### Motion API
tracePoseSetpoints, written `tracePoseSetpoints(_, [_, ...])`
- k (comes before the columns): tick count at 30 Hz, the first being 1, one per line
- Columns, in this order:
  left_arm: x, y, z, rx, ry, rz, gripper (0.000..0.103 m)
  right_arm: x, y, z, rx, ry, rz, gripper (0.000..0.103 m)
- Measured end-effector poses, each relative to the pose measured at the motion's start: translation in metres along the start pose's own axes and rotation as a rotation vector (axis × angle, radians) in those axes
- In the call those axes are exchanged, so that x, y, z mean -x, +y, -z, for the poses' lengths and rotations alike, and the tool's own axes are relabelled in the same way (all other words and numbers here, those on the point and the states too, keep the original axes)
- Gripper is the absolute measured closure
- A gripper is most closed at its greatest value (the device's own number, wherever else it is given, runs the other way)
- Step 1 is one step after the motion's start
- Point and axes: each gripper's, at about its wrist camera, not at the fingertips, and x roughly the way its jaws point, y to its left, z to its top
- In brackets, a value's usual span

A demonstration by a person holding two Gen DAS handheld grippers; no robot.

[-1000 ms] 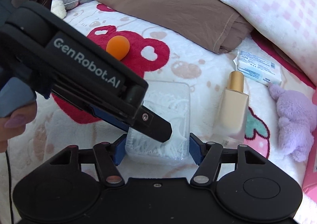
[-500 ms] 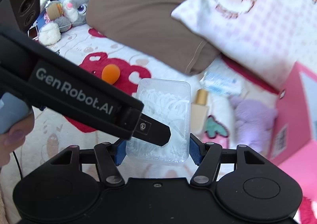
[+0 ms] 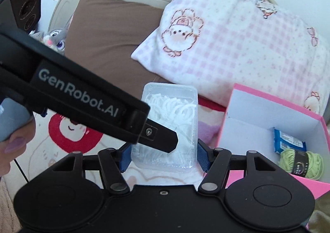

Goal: Organize objects
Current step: 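Carry the swab box with the left gripper over the pink box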

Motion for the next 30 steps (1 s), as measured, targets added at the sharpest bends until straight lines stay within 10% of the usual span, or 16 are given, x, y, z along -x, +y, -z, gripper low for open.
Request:
tracePoseSetpoints(15, [-0.115, -0.081, -0.066, -0.02, 0.06, -0.003, 0.055, -0.018, -0.109, -0.01, -0.19, -0.008, 0.213, 0.036])
tracePoseSetpoints(21, [-0.195, -0.083, -0.085, -0.061, 0.177, -0.102, 0.056, -0.081, -0.172, -0.009, -0.302, 0.153, 0.142, 0.036])
tracePoseSetpoints(30, [-0.253, -0.057, -0.103, 0.046, 0.289, -0.053, 0.063, -0.129, -0.225, -0.003, -0.415, 0.313, 0.055, 0.034])
